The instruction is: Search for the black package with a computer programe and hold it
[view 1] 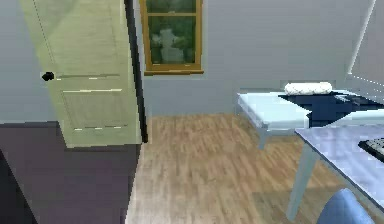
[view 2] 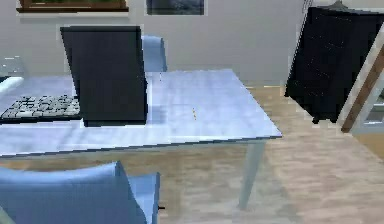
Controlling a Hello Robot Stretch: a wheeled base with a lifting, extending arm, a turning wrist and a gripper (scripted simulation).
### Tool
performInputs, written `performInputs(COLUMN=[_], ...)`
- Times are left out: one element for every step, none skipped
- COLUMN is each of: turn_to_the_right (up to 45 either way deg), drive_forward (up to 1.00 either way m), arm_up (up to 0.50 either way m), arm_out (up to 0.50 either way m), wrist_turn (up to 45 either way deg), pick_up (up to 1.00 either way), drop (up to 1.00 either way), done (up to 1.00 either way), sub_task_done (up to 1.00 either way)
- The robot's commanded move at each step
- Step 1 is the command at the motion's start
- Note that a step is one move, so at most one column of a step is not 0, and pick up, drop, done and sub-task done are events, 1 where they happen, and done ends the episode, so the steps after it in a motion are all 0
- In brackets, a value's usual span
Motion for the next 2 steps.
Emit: performInputs(turn_to_the_right=[0.0,24.0], drive_forward=[0.60,0.00], arm_up=[0.00,0.00], arm_out=[0.00,0.00], wrist_turn=[0.0,0.0], pick_up=[0.00,0.00], drop=[0.00,0.00], done=[0.00,0.00], sub_task_done=[0.00,0.00])
